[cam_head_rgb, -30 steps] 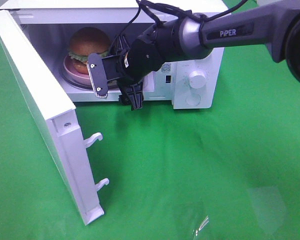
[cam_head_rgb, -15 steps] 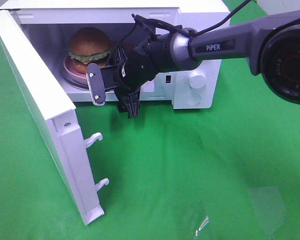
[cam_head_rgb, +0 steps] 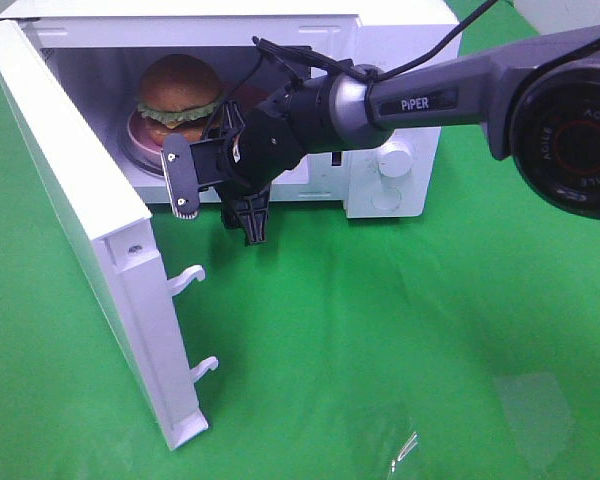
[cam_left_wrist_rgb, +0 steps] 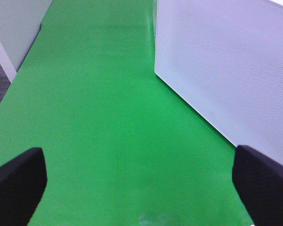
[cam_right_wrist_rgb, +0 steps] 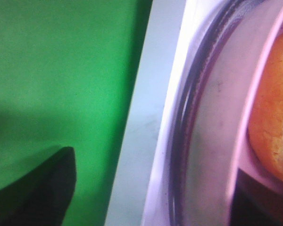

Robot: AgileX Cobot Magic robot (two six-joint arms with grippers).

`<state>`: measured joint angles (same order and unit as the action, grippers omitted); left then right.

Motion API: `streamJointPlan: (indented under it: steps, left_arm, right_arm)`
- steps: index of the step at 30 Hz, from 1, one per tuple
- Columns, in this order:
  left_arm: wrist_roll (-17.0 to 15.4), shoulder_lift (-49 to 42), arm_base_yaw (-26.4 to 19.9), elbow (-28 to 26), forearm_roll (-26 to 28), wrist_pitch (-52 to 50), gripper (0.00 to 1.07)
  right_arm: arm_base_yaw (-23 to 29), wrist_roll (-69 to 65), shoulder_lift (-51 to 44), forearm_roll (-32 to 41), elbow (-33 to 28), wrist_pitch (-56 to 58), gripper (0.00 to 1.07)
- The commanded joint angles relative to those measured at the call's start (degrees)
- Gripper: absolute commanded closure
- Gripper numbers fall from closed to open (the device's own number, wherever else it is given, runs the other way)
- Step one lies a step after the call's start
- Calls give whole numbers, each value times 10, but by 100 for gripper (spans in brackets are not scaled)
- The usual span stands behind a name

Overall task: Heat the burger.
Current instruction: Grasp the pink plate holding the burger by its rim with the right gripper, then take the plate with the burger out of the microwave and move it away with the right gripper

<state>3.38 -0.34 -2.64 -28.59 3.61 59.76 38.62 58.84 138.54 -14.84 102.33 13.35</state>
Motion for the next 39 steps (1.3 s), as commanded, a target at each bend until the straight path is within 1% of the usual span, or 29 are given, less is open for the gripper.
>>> streamJointPlan:
  steps: [1,2,3,4,5,6,7,8,9,10,14,18,21,26,28,29,30,33,34,35,36,37,39]
  left_arm:
    - [1,-10,0,1,4,-5,7]
    - [1,-10,0,1,4,-5,7]
    - [1,-10,0,1,4,-5,7]
    - [1,-10,0,1,4,-5,7]
    - [1,-10,0,1,4,-5,7]
    - [1,-10,0,1,4,-5,7]
    - [1,-10,0,1,4,-5,7]
    - [1,-10,0,1,4,-5,7]
    - [1,-10,0,1,4,-5,7]
    - [1,-10,0,1,4,-5,7]
    - [1,-10,0,1,4,-5,7]
    - [1,-10,0,1,4,-5,7]
    - [1,-10,0,1,4,-5,7]
    - [1,-10,0,1,4,-5,7]
    - [1,-10,0,1,4,-5,7]
    - [1,-10,0,1,4,-5,7]
    - [1,-10,0,1,4,-5,7]
    - [1,-10,0,1,4,-5,7]
    - [1,-10,0,1,4,-5,7]
    - [1,-10,0,1,4,-5,7]
    - [1,-10,0,1,4,-5,7]
    - [1,-10,0,1,4,-5,7]
    - [1,-10,0,1,4,-5,7]
  right_arm:
    - [1,-1,-1,6,5,3,58]
    - [1,-1,-1,6,5,3,58]
    - [1,-1,-3,10,5,7,70]
    - [1,-1,-6,10,5,11,78]
    - [1,-1,-6,10,5,11,78]
    - [1,-1,-10,10,5,19,92]
    - [1,-1,-10,10,5,19,92]
    - [1,-1,-15,10,5,30,105]
    - [1,-1,-15,10,5,30,105]
    - [1,-1,-20,13,5,42,107]
    - [1,6,-28,40,4,66,107]
    - [1,29,-34,45,4,90,107]
    - [1,72,-44,73,4,121,107]
    - [1,101,-64,83,-5,136,107]
    - [1,120,-81,80,-32,135,107]
    - [1,120,-81,80,-32,135,107]
    - [0,131,-88,79,-50,132,107]
    - [0,137,-91,79,-57,129,107]
    - [0,151,-101,78,-78,115,107]
    - [0,151,-101,78,-78,115,107]
    - [0,156,-113,75,-98,96,107]
    - [0,156,-113,75,-98,96,107]
    - [0,158,-135,49,-139,54,107]
